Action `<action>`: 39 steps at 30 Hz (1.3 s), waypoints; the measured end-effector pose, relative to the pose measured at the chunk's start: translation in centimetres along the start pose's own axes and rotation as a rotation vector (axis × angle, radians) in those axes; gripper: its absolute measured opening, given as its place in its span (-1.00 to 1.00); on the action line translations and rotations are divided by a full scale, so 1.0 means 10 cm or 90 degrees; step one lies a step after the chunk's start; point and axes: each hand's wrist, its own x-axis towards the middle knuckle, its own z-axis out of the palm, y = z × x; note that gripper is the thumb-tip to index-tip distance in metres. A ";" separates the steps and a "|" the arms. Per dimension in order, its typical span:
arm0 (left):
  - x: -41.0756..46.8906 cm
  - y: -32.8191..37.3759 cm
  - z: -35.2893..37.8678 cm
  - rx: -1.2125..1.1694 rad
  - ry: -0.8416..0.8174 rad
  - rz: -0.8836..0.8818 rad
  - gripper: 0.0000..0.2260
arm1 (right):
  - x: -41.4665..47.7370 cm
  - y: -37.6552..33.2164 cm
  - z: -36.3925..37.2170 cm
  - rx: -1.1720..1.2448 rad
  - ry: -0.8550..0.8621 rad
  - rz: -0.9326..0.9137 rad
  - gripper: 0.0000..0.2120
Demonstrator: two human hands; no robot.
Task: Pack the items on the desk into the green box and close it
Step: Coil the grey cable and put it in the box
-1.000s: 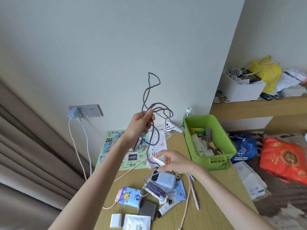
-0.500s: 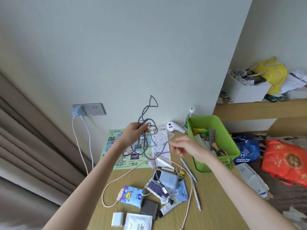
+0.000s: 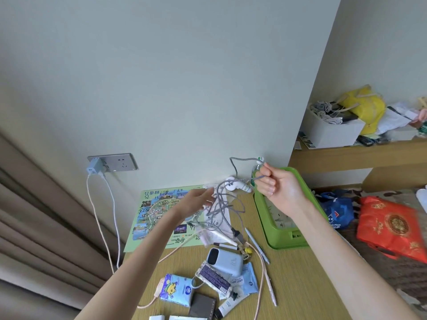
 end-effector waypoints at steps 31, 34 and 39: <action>-0.40 0.74 -0.36 -0.621 0.021 0.241 -0.73 | 0.23 0.49 0.38 -0.241 0.202 0.074 -0.67; -0.39 0.70 -0.36 -0.583 0.032 0.257 -0.74 | 0.20 0.52 0.44 -0.270 0.131 0.037 -0.59; -0.40 0.68 -0.44 -0.516 0.026 0.269 -0.73 | 0.25 0.65 0.49 -0.571 0.126 -0.039 -0.78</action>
